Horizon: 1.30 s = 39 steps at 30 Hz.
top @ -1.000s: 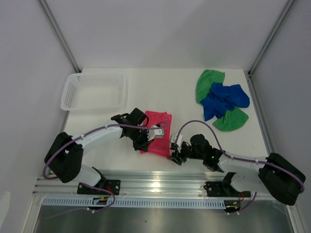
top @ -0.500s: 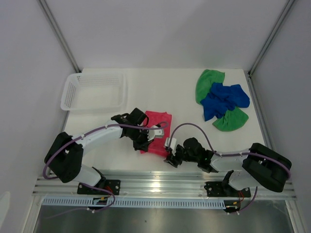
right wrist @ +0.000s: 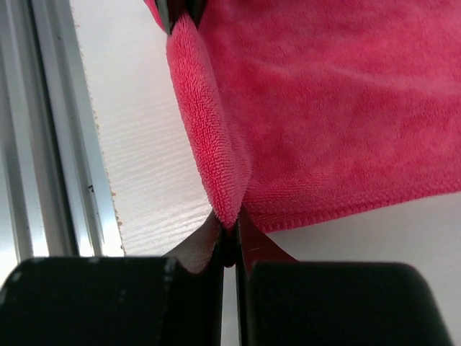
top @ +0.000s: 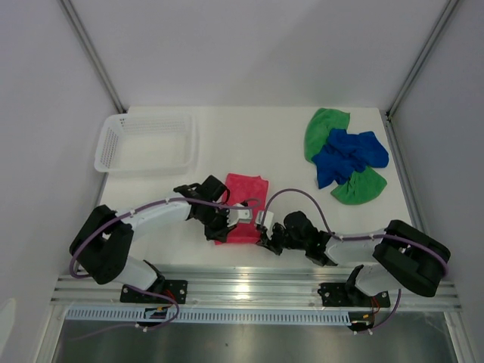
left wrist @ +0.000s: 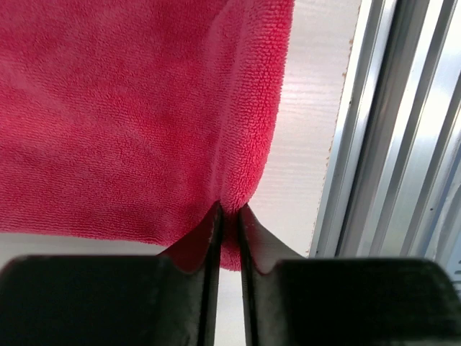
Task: Roll the towels
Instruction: Roll the towel
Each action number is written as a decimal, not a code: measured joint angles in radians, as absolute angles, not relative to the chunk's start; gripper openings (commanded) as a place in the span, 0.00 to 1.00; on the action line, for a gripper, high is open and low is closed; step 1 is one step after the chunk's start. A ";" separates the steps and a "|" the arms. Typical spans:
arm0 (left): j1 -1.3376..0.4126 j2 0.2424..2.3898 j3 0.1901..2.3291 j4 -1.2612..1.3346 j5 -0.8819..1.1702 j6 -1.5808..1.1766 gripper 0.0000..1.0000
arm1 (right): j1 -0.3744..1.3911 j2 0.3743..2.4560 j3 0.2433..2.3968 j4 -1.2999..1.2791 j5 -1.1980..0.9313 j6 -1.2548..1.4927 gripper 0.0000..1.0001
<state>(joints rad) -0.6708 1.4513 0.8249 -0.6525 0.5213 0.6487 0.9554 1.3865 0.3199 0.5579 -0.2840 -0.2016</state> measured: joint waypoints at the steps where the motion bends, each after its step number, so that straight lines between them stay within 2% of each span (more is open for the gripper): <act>1: -0.671 1.453 0.815 -0.647 0.517 0.655 0.21 | 0.952 1.386 0.327 0.553 -0.299 -0.198 0.00; 4: -0.670 1.454 0.805 -0.645 0.503 0.665 0.34 | 0.938 1.386 0.345 0.543 -0.348 -0.180 0.00; 9: -0.670 1.452 0.804 -0.646 0.502 0.675 0.45 | 0.896 1.386 0.359 0.523 -0.418 -0.138 0.00; 17: -0.670 1.412 0.749 -0.634 0.501 0.696 0.50 | 0.863 1.391 0.385 0.503 -0.480 -0.098 0.00; 20: -0.670 1.398 0.727 -0.615 0.498 0.698 0.45 | 0.863 1.399 0.391 0.492 -0.487 -0.096 0.00; 22: -0.670 1.398 0.722 -0.601 0.486 0.695 0.31 | 0.863 1.401 0.392 0.487 -0.488 -0.093 0.00; 23: -0.670 1.398 0.721 -0.595 0.480 0.694 0.20 | 0.863 1.402 0.394 0.484 -0.489 -0.090 0.00; 26: -0.670 1.397 0.714 -0.576 0.469 0.696 0.05 | 0.858 1.406 0.400 0.475 -0.496 -0.086 0.00; 27: -0.670 1.397 0.714 -0.577 0.465 0.693 0.03 | 0.855 1.407 0.403 0.472 -0.500 -0.086 0.00; 32: -0.669 1.395 0.721 -0.611 0.467 0.696 0.01 | 0.836 1.412 0.430 0.418 -0.551 -0.086 0.00; 39: -0.646 1.391 0.833 -0.810 0.551 0.761 0.03 | 0.774 1.411 0.536 0.190 -0.701 -0.109 0.00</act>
